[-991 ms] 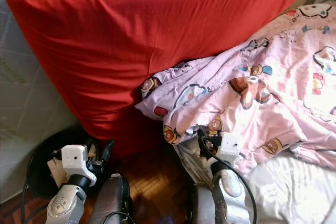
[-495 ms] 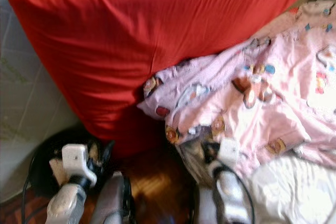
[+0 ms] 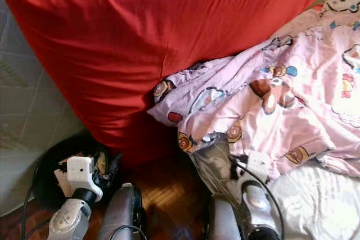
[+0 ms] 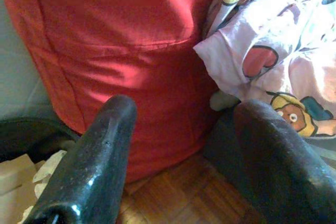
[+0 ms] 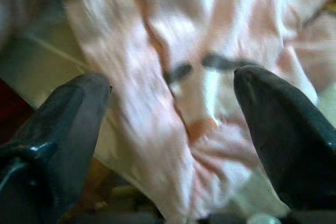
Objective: Clean up the room
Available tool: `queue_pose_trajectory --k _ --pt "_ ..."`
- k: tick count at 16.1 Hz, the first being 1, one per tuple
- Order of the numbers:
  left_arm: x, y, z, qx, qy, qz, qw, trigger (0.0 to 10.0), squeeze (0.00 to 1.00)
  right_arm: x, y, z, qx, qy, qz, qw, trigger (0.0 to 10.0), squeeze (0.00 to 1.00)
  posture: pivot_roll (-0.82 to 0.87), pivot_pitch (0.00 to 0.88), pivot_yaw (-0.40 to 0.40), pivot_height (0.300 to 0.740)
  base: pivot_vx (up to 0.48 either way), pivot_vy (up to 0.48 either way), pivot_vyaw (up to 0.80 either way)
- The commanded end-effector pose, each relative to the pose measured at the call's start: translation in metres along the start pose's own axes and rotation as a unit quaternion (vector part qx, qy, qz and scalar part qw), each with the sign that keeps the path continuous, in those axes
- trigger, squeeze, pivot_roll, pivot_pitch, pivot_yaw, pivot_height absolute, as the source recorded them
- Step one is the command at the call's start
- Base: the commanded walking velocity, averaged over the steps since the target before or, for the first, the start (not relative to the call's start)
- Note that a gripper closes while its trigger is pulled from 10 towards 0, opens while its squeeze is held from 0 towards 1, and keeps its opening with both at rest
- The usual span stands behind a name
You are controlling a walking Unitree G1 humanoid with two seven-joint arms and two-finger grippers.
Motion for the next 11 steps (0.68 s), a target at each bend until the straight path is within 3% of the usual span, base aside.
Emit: queue_pose_trajectory --k 1,2,3,8,11 --pt "0.001 0.005 -0.009 0.021 0.001 -0.004 1.000 10.0 0.00 -0.007 0.004 -0.017 0.028 -0.004 -0.016 0.999 10.0 1.00 0.06 0.285 0.049 0.612 0.000 0.000 0.00" --pt "0.001 0.005 -0.009 0.021 0.001 -0.004 1.000 10.0 0.00 -0.007 0.004 -0.018 0.031 -0.003 -0.017 0.999 10.0 0.78 0.07 0.286 0.051 0.612 0.000 0.000 0.00" --pt "0.002 0.005 -0.008 0.021 0.000 -0.004 1.000 10.0 0.00 -0.007 0.004 -0.020 0.036 0.000 -0.018 0.999 10.0 0.00 0.07 0.286 0.052 0.612 0.000 0.000 0.00" --pt "0.003 0.005 -0.009 0.025 -0.003 -0.006 1.000 10.0 0.00 -0.005 0.006 -0.030 0.060 0.021 -0.003 0.998 10.0 0.00 0.07 0.289 0.055 0.612 0.000 0.000 0.00" --pt "0.001 0.006 -0.010 0.027 -0.001 -0.009 1.000 10.0 0.00 -0.012 0.006 -0.034 0.070 0.040 -0.025 0.996 10.0 0.00 0.06 0.290 0.053 0.612 0.000 0.000 0.00"
Point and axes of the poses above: a point about 5 cm out from each wrist's last joint towards the gripper, its own y axis pointing back from the gripper into the wrist, its own z axis along the axis of the wrist's last joint, x = y × z, the point moved 3 cm from there along -y, pointing out of the wrist towards the gripper, and after that the axes turned 4 degrees about -y, right-handed, at the moved point
